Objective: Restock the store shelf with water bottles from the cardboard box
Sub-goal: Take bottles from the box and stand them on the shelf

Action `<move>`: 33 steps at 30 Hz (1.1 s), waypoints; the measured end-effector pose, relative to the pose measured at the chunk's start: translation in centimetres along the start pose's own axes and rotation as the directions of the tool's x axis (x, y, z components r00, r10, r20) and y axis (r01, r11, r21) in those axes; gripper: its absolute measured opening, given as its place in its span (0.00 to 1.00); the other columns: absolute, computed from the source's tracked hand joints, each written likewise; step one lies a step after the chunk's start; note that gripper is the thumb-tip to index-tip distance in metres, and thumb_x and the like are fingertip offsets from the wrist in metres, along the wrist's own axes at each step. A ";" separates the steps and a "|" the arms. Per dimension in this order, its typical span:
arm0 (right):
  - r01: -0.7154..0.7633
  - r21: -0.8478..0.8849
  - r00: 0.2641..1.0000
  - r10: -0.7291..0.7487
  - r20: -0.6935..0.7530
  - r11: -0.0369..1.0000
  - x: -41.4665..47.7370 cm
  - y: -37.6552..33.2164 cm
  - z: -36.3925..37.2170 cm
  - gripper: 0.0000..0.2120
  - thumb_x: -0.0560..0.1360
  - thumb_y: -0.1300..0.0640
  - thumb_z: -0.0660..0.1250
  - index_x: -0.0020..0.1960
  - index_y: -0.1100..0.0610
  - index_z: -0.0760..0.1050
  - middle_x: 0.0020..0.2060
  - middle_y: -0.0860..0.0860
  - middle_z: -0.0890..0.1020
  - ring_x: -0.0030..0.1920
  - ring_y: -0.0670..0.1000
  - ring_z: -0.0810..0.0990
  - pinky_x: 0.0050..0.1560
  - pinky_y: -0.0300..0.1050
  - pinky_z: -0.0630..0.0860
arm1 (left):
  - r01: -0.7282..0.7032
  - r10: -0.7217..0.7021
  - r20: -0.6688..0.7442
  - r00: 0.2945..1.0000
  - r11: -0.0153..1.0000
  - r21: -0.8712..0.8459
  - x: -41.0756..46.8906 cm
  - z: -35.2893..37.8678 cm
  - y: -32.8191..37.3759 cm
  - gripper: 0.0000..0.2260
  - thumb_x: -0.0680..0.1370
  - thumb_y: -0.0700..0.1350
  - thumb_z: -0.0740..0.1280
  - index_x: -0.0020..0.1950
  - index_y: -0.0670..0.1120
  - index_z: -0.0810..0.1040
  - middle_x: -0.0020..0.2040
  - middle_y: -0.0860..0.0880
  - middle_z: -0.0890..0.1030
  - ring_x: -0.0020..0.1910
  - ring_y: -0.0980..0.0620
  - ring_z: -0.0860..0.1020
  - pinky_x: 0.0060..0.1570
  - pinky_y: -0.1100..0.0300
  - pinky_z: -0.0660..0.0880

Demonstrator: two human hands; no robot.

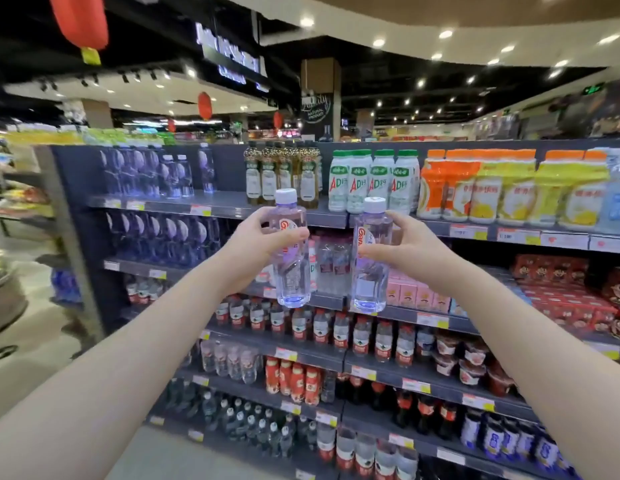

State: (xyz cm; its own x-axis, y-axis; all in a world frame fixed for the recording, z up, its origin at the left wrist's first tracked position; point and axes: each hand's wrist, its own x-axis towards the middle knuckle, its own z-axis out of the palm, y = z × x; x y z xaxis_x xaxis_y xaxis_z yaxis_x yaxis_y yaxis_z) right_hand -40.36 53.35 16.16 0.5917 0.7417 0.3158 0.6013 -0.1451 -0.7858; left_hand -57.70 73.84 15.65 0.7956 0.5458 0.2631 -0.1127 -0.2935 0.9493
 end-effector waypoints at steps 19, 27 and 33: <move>0.074 -0.047 0.997 -0.073 0.037 0.996 27.5 -12.2 28.2 0.50 0.67 0.34 0.78 0.81 0.47 0.59 0.68 0.46 0.75 0.61 0.51 0.79 0.63 0.50 0.75 | -0.022 0.030 -0.089 0.996 0.996 0.088 13.7 -35.0 -5.9 0.29 0.75 0.48 0.78 0.70 0.58 0.67 0.55 0.55 0.77 0.51 0.58 0.80 0.42 0.65 0.79; 0.118 -0.009 0.992 -0.118 0.054 0.993 38.5 -12.4 34.6 0.56 0.53 0.27 0.80 0.76 0.43 0.66 0.60 0.52 0.82 0.55 0.53 0.85 0.61 0.60 0.80 | -0.035 0.048 -0.132 0.990 0.994 0.101 22.2 -41.9 -11.5 0.43 0.70 0.52 0.82 0.80 0.53 0.65 0.57 0.56 0.77 0.60 0.51 0.81 0.67 0.45 0.77; 0.158 0.010 0.985 -0.158 0.062 0.987 46.8 -11.3 36.2 0.47 0.58 0.30 0.80 0.73 0.41 0.70 0.60 0.49 0.84 0.57 0.51 0.85 0.61 0.58 0.81 | -0.036 0.045 -0.095 0.994 0.995 0.097 30.8 -45.4 -14.3 0.34 0.66 0.55 0.84 0.69 0.55 0.78 0.59 0.45 0.85 0.58 0.47 0.85 0.60 0.41 0.81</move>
State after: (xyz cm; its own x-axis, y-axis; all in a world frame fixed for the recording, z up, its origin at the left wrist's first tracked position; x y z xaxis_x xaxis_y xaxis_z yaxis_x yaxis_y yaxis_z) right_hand -38.88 113.39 20.61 0.4545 0.7946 0.4027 0.6820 -0.0196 -0.7311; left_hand -58.56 130.46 17.98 0.7296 0.6040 0.3208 -0.0827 -0.3876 0.9181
